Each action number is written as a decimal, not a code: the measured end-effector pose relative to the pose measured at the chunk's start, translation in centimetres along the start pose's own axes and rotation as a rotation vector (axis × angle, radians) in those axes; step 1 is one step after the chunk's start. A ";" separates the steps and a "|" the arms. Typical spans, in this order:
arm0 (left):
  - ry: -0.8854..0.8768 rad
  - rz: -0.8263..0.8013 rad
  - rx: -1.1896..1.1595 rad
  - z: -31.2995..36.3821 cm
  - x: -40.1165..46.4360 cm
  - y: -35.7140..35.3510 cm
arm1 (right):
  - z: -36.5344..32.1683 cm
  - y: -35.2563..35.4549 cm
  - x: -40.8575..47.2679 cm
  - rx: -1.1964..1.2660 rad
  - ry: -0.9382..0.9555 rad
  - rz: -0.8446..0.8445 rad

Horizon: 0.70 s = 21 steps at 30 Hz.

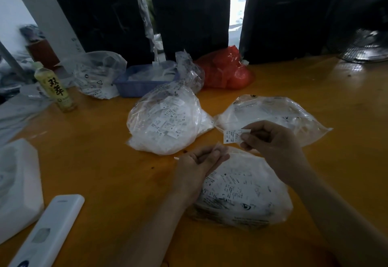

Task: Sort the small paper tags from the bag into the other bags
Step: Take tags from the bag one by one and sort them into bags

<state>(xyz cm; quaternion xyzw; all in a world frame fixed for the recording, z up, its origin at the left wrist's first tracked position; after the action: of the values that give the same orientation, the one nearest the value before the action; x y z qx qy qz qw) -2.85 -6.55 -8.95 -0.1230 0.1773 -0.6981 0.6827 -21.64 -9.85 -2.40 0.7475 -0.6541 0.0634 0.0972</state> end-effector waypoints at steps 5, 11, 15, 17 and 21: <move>-0.029 -0.021 0.050 0.0 0.0 -0.1 | 0.2 0.1 0.1 -0.154 0.039 0.013; -0.023 0.015 0.043 -0.2 0.0 0.2 | -0.1 -0.3 0.0 -0.348 0.089 -0.025; -0.037 0.037 0.142 0.0 -0.2 0.2 | -0.5 -0.9 -0.3 -0.517 0.145 -0.048; -0.053 0.046 0.189 0.2 -0.3 0.1 | -0.5 -1.1 -0.4 -0.560 0.152 -0.069; -0.063 0.086 0.213 0.4 -0.5 0.1 | -1.0 -0.8 -0.4 -0.560 0.177 -0.063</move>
<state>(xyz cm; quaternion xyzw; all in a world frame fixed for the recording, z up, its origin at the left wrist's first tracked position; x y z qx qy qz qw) -2.59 -6.06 -8.62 -0.0640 0.0859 -0.6788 0.7264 -20.91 -9.16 -1.60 0.7031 -0.6115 -0.0580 0.3583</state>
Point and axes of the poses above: each hand's wrist, its own x-axis towards the middle knuckle, its own y-axis out of the back of the hand, z = x × y, the point moved 7 cm from there along x, towards the middle knuckle, and after that the axes turned 3 degrees about x, right-handed, at the moved point
